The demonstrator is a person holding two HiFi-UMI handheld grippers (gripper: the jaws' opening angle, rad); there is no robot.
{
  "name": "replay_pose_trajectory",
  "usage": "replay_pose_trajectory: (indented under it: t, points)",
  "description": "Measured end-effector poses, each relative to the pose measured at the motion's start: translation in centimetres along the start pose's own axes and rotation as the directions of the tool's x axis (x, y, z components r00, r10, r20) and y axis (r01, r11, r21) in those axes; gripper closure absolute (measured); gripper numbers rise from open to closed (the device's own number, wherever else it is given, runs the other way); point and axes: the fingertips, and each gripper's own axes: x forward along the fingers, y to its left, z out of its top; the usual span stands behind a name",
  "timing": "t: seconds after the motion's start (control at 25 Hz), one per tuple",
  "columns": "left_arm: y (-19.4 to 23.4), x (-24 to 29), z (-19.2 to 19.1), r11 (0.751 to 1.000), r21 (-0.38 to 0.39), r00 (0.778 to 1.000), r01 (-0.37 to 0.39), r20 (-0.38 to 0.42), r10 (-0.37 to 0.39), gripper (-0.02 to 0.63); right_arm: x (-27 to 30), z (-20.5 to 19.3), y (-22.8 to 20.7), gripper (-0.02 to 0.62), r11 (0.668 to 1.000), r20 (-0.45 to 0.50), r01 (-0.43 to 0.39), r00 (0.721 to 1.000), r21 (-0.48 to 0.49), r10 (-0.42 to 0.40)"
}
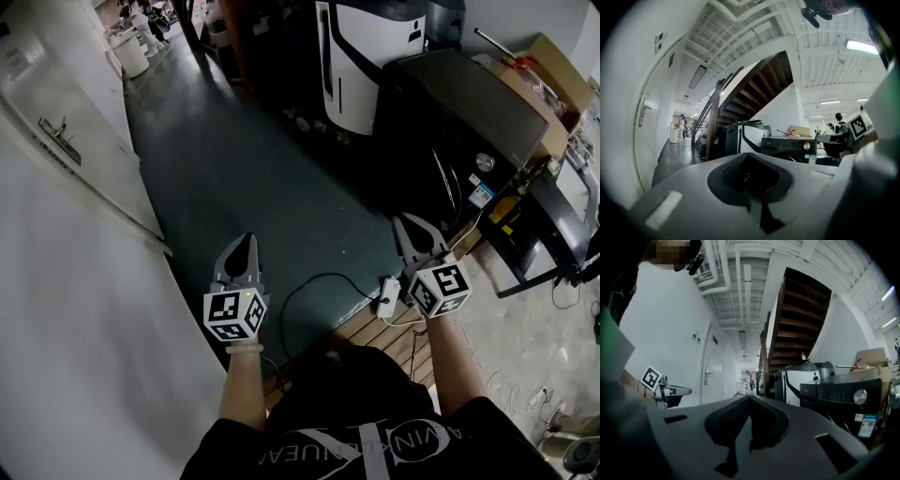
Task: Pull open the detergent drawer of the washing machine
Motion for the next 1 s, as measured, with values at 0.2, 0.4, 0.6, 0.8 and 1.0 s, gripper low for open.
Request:
replay_pose_trajectory:
  t: [0.2, 0.4, 0.6, 0.8, 1.0]
  points:
    - [0.0, 0.2, -0.8, 1.000, -0.002, 1.000, 0.002, -0.007, -0.003, 0.597, 0.2, -0.4, 0.1, 0.583, 1.000, 0.001, -0.001, 1.000, 0.005, 0.001]
    - [0.4, 0.2, -0.6, 1.000, -0.004, 1.000, 0.006, -0.005, -0.006, 0.597, 0.4, -0.2, 0.1, 0.583, 1.000, 0.002, 0.009, 1.000, 0.000, -0.009]
    - [1.3, 0.0, -0.7, 1.000, -0.006, 1.000, 0.017, 0.002, -0.017, 0.597, 0.7, -0.3, 0.8, 0.583, 1.000, 0.012, 0.018, 1.000, 0.000, -0.018]
    - [1.4, 0.2, -0.7, 0.999, -0.026, 0.999, 0.033, 0.002, -0.033, 0.592, 1.0, -0.5, 1.3, 0.583, 1.000, 0.003, 0.010, 1.000, 0.005, -0.010]
    - [1.8, 1.8, -0.5, 0.998, -0.036, 0.998, 0.060, 0.006, -0.059, 0.512, 2.6, -0.7, 0.7, 0.583, 1.000, -0.005, 0.013, 1.000, 0.006, -0.013]
